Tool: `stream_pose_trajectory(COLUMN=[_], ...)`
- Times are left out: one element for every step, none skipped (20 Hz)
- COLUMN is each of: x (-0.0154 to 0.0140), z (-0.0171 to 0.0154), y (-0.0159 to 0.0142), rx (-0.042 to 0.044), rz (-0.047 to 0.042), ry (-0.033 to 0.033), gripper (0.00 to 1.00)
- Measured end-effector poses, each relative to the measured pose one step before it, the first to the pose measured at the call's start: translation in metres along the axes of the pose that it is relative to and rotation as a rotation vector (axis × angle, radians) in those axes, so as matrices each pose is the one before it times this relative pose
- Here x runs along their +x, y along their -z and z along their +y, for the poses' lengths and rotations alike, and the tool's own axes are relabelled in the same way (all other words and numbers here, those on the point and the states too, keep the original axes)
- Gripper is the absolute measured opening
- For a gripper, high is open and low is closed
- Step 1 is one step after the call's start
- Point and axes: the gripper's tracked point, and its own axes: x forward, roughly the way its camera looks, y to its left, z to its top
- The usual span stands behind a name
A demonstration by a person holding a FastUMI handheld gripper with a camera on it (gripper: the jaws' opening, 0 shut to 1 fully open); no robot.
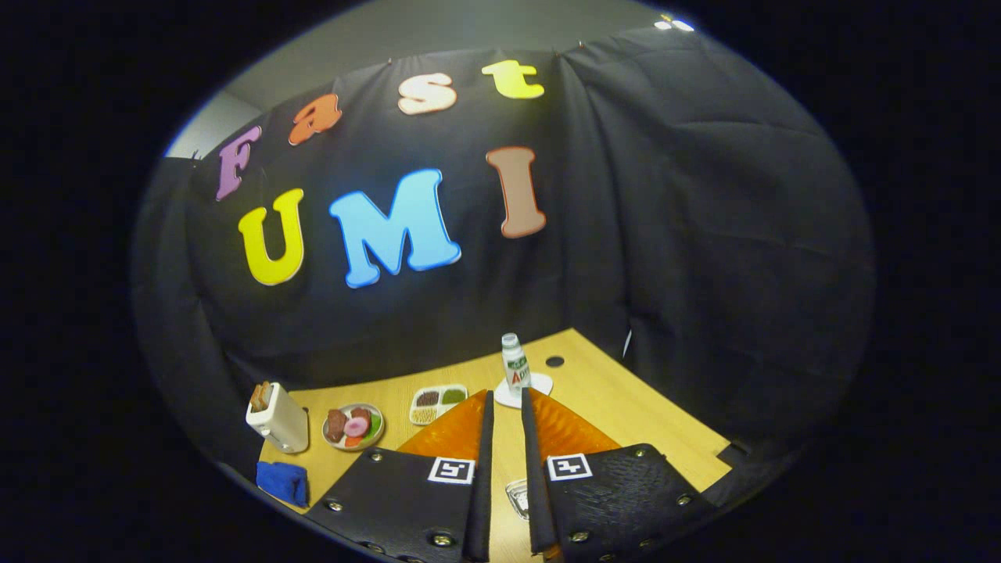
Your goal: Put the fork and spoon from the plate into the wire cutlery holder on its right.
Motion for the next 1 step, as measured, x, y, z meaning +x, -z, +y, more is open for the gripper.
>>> stream_pose_trajectory(x=[-0.00565], z=[0.0004], y=[-0.01236], rx=[-0.00389], rz=[-0.05143], ry=[0.00847], gripper=[0.2])
